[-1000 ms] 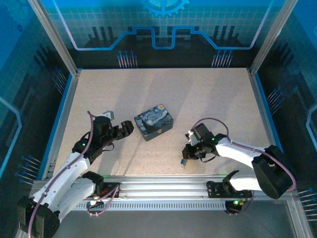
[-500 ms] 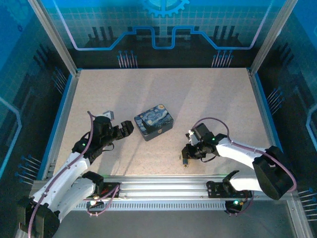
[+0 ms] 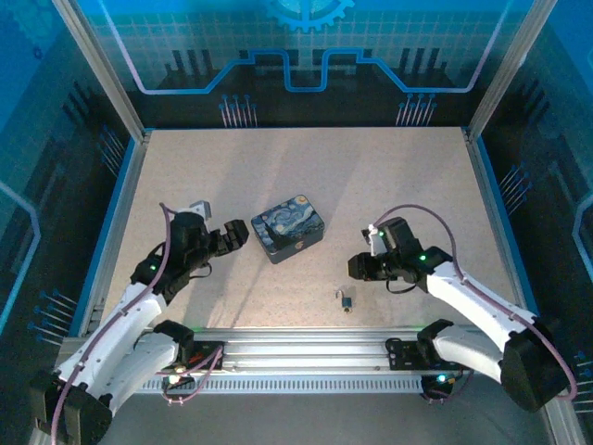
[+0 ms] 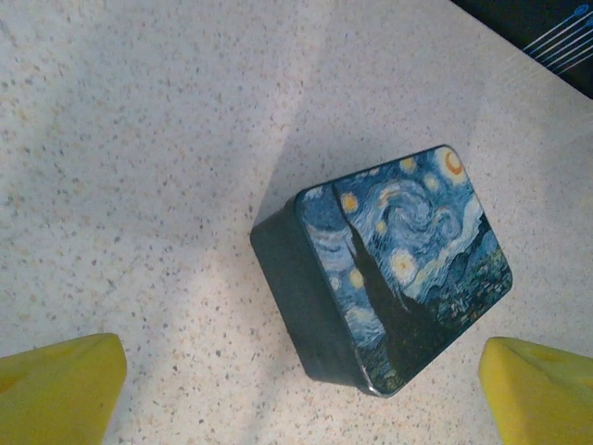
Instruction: Unlock the padlock with the key
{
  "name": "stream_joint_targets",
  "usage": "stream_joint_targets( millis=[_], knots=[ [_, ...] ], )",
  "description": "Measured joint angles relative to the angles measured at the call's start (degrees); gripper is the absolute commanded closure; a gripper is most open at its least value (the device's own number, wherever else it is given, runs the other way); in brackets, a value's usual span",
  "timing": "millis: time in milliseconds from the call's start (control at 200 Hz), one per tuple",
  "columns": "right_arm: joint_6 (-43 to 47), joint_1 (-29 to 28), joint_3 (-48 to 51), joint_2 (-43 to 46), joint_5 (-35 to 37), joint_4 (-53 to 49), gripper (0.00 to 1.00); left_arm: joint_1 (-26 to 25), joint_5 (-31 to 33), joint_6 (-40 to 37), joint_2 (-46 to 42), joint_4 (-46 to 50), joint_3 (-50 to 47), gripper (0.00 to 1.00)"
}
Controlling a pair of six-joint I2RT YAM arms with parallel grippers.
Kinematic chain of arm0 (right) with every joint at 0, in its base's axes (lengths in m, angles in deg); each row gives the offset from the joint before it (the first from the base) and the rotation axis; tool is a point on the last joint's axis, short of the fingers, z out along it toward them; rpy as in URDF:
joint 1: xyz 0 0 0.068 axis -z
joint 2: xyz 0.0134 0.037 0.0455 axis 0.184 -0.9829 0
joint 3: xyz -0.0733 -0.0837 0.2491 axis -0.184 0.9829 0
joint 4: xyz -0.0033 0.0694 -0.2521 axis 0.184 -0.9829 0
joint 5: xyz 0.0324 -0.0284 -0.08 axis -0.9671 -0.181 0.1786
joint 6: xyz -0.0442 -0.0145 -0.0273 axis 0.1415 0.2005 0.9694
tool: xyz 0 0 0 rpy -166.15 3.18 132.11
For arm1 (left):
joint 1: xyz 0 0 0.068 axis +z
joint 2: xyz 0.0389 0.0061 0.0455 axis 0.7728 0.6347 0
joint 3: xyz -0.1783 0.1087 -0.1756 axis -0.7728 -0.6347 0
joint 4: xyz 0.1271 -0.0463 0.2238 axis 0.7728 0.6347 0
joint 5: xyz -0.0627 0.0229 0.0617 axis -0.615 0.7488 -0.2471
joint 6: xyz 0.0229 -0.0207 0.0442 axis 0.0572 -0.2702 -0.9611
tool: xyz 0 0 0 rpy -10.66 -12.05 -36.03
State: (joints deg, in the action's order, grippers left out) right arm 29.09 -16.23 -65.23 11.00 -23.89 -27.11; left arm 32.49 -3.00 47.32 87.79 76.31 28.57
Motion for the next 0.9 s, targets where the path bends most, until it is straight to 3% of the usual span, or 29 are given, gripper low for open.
stream_joint_targets(
  millis=[315, 540, 660, 900],
  knots=[
    [7.56, 10.12, -3.65, 6.14, 1.88, -1.64, 0.48, 1.66, 5.46, -6.19, -0.02, 1.92, 4.83, 0.01],
    [12.35, 17.46, -3.67, 10.43, 2.86, 0.63, 0.23, 3.30, 10.93, -12.41, -0.26, 1.33, 5.38, 0.01],
    [14.29, 20.35, -2.19, 12.50, 3.61, 4.11, 0.01, 4.35, 12.63, -15.74, -0.55, -0.48, 5.35, 0.01],
    [18.82, 22.03, 7.69, 15.54, 8.15, 16.44, 0.00, 6.12, 17.00, -19.98, -1.05, -9.25, -1.16, 0.01]
  ],
)
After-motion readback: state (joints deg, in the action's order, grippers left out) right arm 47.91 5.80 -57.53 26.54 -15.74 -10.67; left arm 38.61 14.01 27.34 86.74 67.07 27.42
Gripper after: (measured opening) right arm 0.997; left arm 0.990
